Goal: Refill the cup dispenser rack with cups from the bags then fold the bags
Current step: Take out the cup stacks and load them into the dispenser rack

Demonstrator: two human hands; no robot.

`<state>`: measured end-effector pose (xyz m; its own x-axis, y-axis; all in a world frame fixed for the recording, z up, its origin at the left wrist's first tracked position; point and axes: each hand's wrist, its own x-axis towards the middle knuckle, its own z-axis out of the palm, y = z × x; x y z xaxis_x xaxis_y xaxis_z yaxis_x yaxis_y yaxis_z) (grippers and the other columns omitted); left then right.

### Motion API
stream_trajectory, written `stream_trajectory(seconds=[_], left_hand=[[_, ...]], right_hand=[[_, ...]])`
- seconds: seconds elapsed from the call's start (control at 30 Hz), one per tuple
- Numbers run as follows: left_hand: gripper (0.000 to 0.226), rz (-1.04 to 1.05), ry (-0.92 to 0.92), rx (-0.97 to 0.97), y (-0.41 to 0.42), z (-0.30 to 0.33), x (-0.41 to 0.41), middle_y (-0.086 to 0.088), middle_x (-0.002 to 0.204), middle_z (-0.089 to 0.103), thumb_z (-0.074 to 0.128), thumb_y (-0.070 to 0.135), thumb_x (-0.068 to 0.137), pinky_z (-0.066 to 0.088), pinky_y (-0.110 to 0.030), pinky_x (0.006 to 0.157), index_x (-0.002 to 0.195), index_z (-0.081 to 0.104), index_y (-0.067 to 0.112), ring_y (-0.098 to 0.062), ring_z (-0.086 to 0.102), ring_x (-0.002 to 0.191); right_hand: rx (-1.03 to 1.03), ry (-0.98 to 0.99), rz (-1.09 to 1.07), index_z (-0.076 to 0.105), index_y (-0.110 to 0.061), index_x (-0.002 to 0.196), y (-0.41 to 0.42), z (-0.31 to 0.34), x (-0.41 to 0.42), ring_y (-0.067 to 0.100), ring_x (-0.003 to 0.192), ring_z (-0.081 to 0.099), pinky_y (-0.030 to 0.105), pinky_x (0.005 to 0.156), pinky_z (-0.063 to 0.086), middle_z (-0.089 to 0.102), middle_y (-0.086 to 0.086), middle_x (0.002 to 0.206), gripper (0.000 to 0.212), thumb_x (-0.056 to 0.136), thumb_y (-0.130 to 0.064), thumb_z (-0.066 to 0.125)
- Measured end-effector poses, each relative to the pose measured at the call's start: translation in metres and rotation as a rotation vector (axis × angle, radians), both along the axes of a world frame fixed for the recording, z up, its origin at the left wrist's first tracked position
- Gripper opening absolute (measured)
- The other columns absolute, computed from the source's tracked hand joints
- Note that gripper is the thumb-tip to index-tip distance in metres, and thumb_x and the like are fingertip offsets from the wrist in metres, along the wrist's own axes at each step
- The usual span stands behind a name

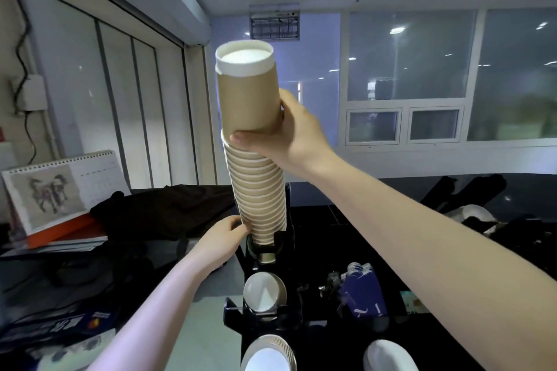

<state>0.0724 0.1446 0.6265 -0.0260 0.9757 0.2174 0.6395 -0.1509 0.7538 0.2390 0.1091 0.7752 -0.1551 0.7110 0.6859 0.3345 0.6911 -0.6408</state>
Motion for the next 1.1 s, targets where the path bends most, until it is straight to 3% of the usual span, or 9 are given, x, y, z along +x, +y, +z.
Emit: stream_trajectory(seconds=[0.17, 0.27, 0.33, 0.53, 0.7, 0.8, 0.87, 1.03, 1.1], left_hand=[[0.029, 0.012, 0.041, 0.091, -0.006, -0.001, -0.001, 0.018, 0.104, 0.059, 0.05, 0.039, 0.094, 0.039, -0.024, 0.081, 0.118, 0.061, 0.027, -0.002, 0.055, 0.1], [0.021, -0.022, -0.053, 0.156, -0.018, -0.004, -0.003, 0.025, 0.101, 0.063, 0.057, 0.027, 0.091, 0.042, -0.018, 0.082, 0.108, 0.06, 0.037, 0.007, 0.058, 0.097], [0.029, -0.035, -0.133, 0.183, -0.029, -0.007, -0.004, 0.025, 0.101, 0.064, 0.059, 0.018, 0.089, 0.041, -0.01, 0.082, 0.103, 0.057, 0.044, 0.015, 0.057, 0.096], [0.037, 0.005, -0.157, 0.32, -0.059, -0.007, -0.005, 0.023, 0.112, 0.06, 0.056, 0.008, 0.09, 0.037, -0.001, 0.083, 0.12, 0.059, 0.03, 0.017, 0.052, 0.103], [0.04, -0.01, -0.13, 0.424, -0.086, 0.0, 0.007, 0.027, 0.105, 0.065, 0.054, 0.006, 0.089, 0.043, -0.006, 0.087, 0.107, 0.061, 0.042, 0.013, 0.057, 0.104], [0.033, -0.084, -0.139, 0.405, -0.102, 0.004, 0.025, 0.022, 0.109, 0.067, 0.054, 0.016, 0.088, 0.049, -0.028, 0.095, 0.11, 0.064, 0.037, 0.004, 0.059, 0.107], [0.037, -0.142, -0.12, 0.388, -0.111, 0.009, 0.042, 0.021, 0.109, 0.067, 0.051, 0.025, 0.082, 0.049, -0.034, 0.096, 0.114, 0.064, 0.038, -0.001, 0.06, 0.106], [0.049, -0.274, -0.166, 0.427, -0.124, 0.024, 0.095, 0.024, 0.119, 0.063, 0.052, 0.021, 0.08, 0.044, -0.023, 0.1, 0.125, 0.053, 0.04, 0.006, 0.054, 0.115], [0.052, -0.323, -0.209, 0.41, -0.125, 0.028, 0.125, 0.018, 0.121, 0.063, 0.053, 0.021, 0.08, 0.043, -0.027, 0.101, 0.128, 0.048, 0.041, 0.003, 0.054, 0.117]], right_hand=[[-0.068, -0.032, 0.081, 0.047, -0.028, 0.123, 0.004, -0.039, 0.001, 0.012, 0.107, 0.059, 0.041, 0.093, 0.05, 0.063, -0.009, 0.115, 0.073, 0.063, -0.031, 0.088], [-0.082, -0.022, 0.106, 0.046, -0.031, 0.119, 0.008, -0.05, 0.005, 0.011, 0.107, 0.059, 0.041, 0.092, 0.05, 0.063, -0.011, 0.115, 0.071, 0.062, -0.029, 0.088], [-0.105, -0.025, 0.129, 0.044, -0.035, 0.119, 0.01, -0.052, 0.008, 0.01, 0.108, 0.059, 0.041, 0.094, 0.05, 0.062, -0.013, 0.115, 0.073, 0.062, -0.028, 0.089], [-0.122, -0.008, 0.147, 0.044, -0.038, 0.12, 0.008, -0.064, 0.009, 0.006, 0.109, 0.058, 0.033, 0.092, 0.049, 0.061, -0.015, 0.116, 0.076, 0.057, -0.034, 0.088], [-0.147, -0.067, 0.143, 0.047, -0.034, 0.131, 0.001, -0.078, 0.019, -0.001, 0.109, 0.057, 0.023, 0.09, 0.046, 0.063, -0.02, 0.116, 0.072, 0.069, -0.032, 0.084], [-0.123, -0.165, 0.109, 0.048, -0.038, 0.128, -0.011, -0.085, 0.033, -0.009, 0.106, 0.054, 0.018, 0.089, 0.043, 0.06, -0.028, 0.114, 0.061, 0.075, -0.042, 0.078], [-0.133, -0.182, 0.065, 0.047, -0.036, 0.134, -0.02, -0.09, 0.047, -0.007, 0.106, 0.051, 0.017, 0.09, 0.04, 0.057, -0.028, 0.117, 0.064, 0.077, -0.046, 0.074], [-0.114, -0.188, 0.021, 0.058, -0.031, 0.124, -0.044, -0.089, 0.102, -0.009, 0.103, 0.058, 0.016, 0.093, 0.043, 0.064, -0.018, 0.113, 0.044, 0.083, -0.036, 0.071], [-0.135, -0.169, 0.022, 0.06, -0.031, 0.121, -0.056, -0.088, 0.139, -0.007, 0.104, 0.059, 0.018, 0.095, 0.045, 0.066, -0.017, 0.111, 0.041, 0.083, -0.031, 0.072]])
